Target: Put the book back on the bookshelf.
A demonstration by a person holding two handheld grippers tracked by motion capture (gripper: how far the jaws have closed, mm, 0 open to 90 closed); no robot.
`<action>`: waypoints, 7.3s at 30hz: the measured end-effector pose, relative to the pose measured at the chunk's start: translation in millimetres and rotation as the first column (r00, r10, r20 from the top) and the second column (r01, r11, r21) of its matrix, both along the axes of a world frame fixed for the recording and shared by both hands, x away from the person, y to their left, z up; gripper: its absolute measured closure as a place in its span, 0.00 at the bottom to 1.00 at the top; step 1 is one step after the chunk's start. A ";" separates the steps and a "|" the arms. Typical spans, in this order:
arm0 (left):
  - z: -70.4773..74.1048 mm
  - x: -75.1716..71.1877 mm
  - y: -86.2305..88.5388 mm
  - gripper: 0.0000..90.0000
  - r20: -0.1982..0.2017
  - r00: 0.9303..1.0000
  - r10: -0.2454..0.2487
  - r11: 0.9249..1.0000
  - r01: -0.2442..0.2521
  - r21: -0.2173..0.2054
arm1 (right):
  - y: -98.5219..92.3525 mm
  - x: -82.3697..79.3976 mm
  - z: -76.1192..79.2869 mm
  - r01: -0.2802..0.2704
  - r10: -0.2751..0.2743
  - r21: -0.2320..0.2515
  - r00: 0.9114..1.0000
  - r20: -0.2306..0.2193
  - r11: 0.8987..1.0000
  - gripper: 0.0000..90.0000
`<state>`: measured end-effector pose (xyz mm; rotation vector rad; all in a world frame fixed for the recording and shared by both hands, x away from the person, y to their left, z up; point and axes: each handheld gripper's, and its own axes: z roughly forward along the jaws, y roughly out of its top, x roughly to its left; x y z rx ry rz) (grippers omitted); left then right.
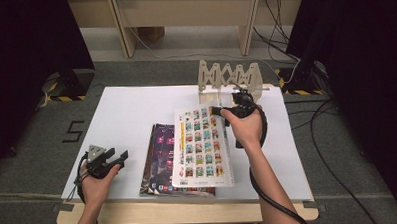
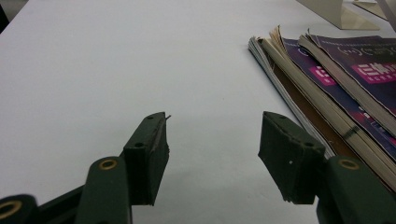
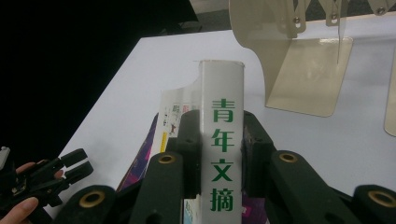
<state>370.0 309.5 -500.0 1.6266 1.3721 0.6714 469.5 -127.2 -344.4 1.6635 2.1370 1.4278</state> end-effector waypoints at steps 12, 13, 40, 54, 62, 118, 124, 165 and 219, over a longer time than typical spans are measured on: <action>-0.1 0.0 -0.4 0.46 0.003 1.000 0.001 1.000 -0.001 0.003 | -5.1 0.9 6.2 0.021 -0.021 -0.004 1.000 0.019 1.000 0.83; -0.2 0.0 -0.4 0.46 0.005 1.000 0.001 1.000 -0.001 0.002 | -5.9 1.1 6.5 0.025 -0.025 -0.001 0.999 0.020 1.000 0.83; -0.2 -0.4 -0.8 0.45 0.009 1.000 0.003 1.000 -0.003 0.008 | -18.3 0.7 15.8 0.060 -0.060 -0.006 0.997 0.057 0.998 0.83; 0.0 -0.5 -1.4 0.45 0.009 1.000 0.002 1.000 -0.002 0.015 | -25.8 -0.8 21.8 0.080 -0.080 0.002 0.993 0.090 0.997 0.83; 0.0 -0.6 -1.5 0.45 0.010 1.000 0.002 1.000 -0.002 0.015 | -30.3 -0.9 23.9 0.093 -0.093 0.003 0.990 0.104 0.996 0.83; -0.3 -0.2 -1.1 0.45 0.009 1.000 0.006 1.000 -0.006 0.012 | -77.1 -7.6 57.9 0.211 -0.214 0.038 0.952 0.217 0.977 0.83; -0.3 -0.2 -1.1 0.45 0.009 1.000 0.006 1.000 -0.006 0.012 | -79.3 -8.0 61.5 0.219 -0.224 0.046 0.948 0.226 0.975 0.83; -0.3 0.2 -2.0 0.45 0.004 1.000 0.006 1.000 -0.006 0.020 | -99.0 4.2 83.8 0.298 -0.307 0.074 0.916 0.257 0.952 0.83; -0.3 0.7 -2.4 0.45 -0.002 1.000 0.002 1.000 -0.002 0.024 | -122.8 17.9 92.5 0.406 -0.399 0.054 0.852 0.340 0.912 0.83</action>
